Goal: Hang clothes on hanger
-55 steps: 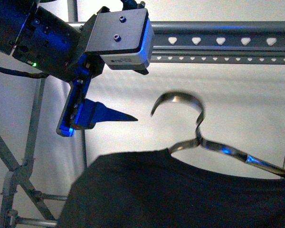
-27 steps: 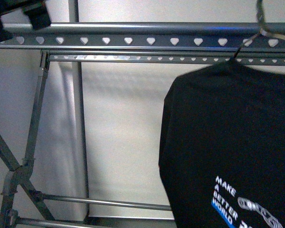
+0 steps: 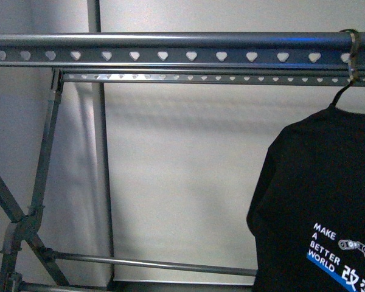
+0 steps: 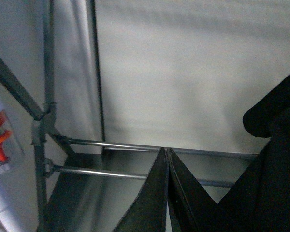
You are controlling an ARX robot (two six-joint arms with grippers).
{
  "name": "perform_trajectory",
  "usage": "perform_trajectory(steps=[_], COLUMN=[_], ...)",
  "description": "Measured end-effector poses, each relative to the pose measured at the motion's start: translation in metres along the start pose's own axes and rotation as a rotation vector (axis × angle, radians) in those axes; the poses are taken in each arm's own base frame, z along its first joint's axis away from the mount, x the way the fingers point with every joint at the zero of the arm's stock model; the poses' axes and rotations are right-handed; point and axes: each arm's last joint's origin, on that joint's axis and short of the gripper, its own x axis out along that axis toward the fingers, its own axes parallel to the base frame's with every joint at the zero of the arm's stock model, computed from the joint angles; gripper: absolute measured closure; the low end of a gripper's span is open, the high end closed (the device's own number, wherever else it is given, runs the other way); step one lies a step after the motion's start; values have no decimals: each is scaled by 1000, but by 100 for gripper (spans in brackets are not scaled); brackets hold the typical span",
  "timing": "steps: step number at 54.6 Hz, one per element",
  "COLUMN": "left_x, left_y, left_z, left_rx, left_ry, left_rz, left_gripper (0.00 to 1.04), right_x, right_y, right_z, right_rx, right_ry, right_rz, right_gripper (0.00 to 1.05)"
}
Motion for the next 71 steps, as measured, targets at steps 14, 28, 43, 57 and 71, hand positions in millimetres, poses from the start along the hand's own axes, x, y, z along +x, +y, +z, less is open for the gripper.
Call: perform_trajectory(steps=[14, 28, 43, 57, 71], left_x=[-34, -62, -82, -97, -107], left_y=[4, 4, 4, 4, 3], left_z=[-29, -48, -60, -71, -68], left_rx=[3, 3, 4, 6, 7], left_ry=[4, -3, -1, -14, -25], left_rz=[15, 13, 13, 12, 13], left_gripper=[101, 101, 101, 101, 101], right_x=[31, 14, -88, -98, -99], right_y=[32, 49, 76, 68, 68], right_z=[-30, -73, -162, -255, -254], right_rx=[-22, -128, -338, -340, -347], right_ry=[8, -203, -636, -478, -485], right_rz=[101, 10, -114, -318, -317], right_gripper=[101, 60, 9, 69, 102])
